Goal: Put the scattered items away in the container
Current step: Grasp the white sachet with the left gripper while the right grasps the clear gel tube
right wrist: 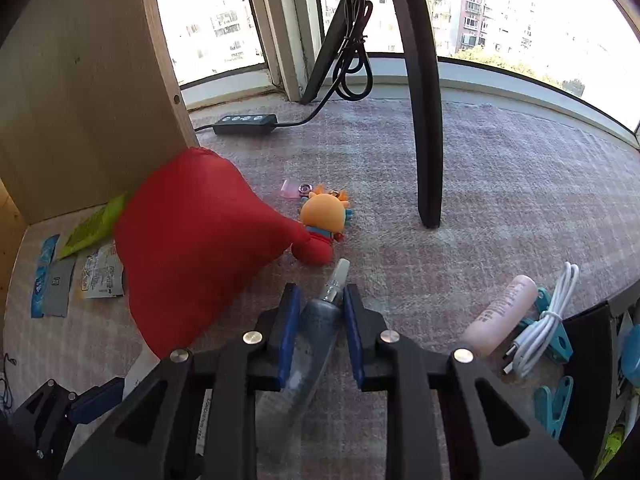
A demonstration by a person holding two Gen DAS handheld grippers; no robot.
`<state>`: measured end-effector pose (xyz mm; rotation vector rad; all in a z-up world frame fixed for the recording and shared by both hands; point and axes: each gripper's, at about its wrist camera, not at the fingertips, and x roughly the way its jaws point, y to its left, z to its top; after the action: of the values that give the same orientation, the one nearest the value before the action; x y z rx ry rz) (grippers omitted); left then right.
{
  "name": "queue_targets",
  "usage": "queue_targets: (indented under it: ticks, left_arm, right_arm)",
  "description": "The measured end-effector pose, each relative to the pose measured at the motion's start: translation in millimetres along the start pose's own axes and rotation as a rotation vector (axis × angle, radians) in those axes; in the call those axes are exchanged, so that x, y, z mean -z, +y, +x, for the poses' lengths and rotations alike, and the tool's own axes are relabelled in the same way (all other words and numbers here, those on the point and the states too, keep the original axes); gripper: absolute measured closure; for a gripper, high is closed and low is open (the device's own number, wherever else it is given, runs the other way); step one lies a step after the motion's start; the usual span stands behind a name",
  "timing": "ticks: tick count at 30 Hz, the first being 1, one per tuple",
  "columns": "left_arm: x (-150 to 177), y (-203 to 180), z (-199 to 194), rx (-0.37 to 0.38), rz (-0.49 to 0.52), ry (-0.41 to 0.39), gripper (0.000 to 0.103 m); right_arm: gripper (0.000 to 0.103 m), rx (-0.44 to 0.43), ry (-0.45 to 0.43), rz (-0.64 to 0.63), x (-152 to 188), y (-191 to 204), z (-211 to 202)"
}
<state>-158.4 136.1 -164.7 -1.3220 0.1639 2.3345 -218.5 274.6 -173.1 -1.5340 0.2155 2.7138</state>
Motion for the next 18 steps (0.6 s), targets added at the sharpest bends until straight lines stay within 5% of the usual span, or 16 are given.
queue_targets:
  ticks: [9,18]
  left_arm:
    - [4.3,22.9,-17.1,0.067,-0.096,-0.027,0.086]
    - [0.7,30.8,-29.4,0.136,-0.150,-0.046,0.094]
  right_arm:
    - [0.083,-0.068,-0.019,0.061,12.3,-10.4,-15.5]
    - [0.084,-0.093,-0.060,0.098,18.6,-19.8,-37.0]
